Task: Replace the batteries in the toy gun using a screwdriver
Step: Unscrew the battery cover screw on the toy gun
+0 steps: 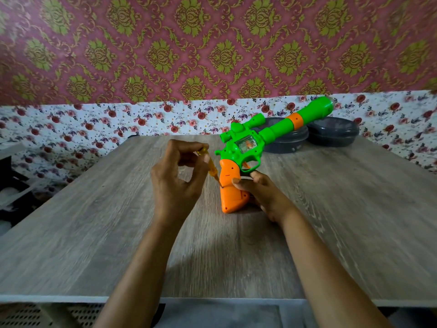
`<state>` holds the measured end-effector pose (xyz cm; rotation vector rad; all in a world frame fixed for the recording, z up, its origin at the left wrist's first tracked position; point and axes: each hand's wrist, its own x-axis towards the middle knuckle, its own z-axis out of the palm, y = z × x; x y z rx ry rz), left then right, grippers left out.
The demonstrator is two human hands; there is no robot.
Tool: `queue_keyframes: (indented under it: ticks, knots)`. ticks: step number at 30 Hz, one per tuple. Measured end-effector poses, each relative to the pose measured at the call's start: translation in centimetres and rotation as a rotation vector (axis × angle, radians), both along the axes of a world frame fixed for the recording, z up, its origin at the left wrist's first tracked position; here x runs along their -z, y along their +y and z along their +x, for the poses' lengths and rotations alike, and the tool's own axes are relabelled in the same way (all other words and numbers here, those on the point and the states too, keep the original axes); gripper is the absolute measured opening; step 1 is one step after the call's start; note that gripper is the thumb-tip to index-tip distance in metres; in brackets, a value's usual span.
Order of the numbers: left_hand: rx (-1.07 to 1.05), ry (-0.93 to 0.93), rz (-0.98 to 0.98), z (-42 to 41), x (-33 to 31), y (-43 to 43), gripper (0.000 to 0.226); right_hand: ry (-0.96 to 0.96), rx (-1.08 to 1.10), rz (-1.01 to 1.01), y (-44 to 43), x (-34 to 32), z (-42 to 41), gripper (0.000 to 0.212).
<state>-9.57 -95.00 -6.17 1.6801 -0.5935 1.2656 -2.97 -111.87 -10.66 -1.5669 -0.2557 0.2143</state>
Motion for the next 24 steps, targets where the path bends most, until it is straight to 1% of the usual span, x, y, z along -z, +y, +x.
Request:
queue_keyframes:
  ticks: [4,8,13,16,18,20,22,24]
  knots:
    - [-0.05,0.013,-0.033,0.12,0.02,0.05,0.024,-0.027,0.002,0.012,0.0,-0.05,-0.41,0.06]
    - [-0.072,0.005,-0.071,0.12,-0.11,0.06,0.021,-0.042,0.001,0.021,0.03,-0.13,-0.62,0.058]
    - [-0.064,0.013,-0.041,-0.01,-0.18,-0.03,0.02,-0.043,-0.004,0.02,-0.07,-0.08,-0.45,0.056]
    - [-0.081,0.006,0.0,0.07,-0.23,-0.02,0.012,-0.037,-0.001,0.022,-0.04,-0.15,-0.41,0.054]
    - [-0.038,-0.002,0.026,-0.01,-0.24,-0.15,0.015,-0.022,0.002,0.028,-0.02,-0.09,-0.22,0.048]
    - [-0.004,0.002,0.081,-0.18,-0.18,-0.34,0.023,-0.005,0.001,0.03,-0.05,-0.08,-0.13,0.043]
    - [-0.013,0.004,0.108,-0.12,-0.07,-0.36,0.029,0.003,0.001,0.016,-0.07,-0.06,-0.08,0.045]
    - [-0.032,0.0,0.094,0.05,0.02,-0.26,0.029,0.003,0.0,0.016,-0.06,-0.09,-0.14,0.044]
